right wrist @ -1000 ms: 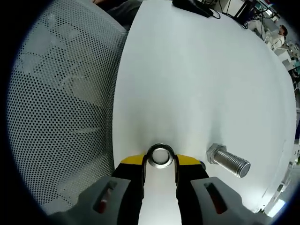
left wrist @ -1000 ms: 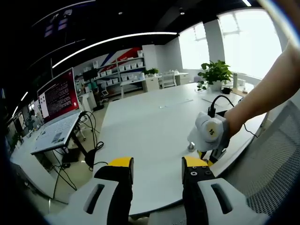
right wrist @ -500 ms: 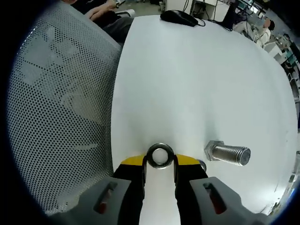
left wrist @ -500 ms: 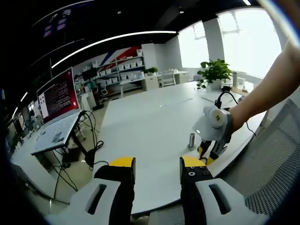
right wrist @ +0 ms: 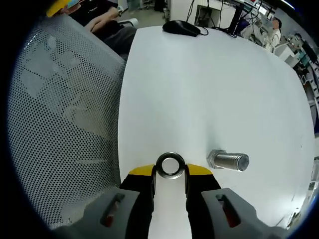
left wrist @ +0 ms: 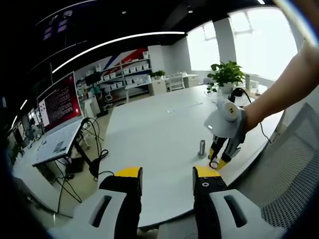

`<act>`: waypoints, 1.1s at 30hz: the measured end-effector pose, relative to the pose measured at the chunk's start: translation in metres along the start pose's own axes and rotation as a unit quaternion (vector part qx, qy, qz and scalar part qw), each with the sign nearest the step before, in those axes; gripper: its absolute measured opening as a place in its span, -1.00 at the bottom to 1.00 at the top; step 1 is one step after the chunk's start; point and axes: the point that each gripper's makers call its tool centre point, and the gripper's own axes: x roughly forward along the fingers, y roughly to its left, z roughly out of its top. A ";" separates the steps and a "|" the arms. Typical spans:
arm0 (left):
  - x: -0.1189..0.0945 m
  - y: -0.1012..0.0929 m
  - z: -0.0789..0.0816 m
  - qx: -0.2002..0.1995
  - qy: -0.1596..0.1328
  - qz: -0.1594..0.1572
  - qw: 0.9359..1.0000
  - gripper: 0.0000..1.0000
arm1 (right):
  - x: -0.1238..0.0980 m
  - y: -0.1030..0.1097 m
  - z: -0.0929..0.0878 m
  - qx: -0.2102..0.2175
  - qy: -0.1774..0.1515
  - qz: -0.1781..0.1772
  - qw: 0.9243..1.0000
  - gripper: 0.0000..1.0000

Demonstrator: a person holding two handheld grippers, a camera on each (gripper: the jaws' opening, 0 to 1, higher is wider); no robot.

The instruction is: Place the washer onto the threaded stud by aligning its center hole with the stud, sliding it down to the base, and recovering from edge contact or off-axis alignment until the washer reaches the visible bottom stop.

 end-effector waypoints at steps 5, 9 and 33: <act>0.000 0.000 0.001 -0.001 -0.001 0.001 1.000 -0.24 | -0.019 -0.005 0.005 -0.005 -0.011 -0.008 1.000 -0.52; 0.000 0.000 0.000 -0.002 0.000 0.001 1.000 -0.26 | -0.033 -0.010 0.008 -0.007 -0.017 -0.015 1.000 -0.52; -0.001 0.003 -0.001 -0.015 0.001 0.006 1.000 -0.27 | -0.052 -0.061 0.014 0.012 -0.008 -0.073 0.997 -0.52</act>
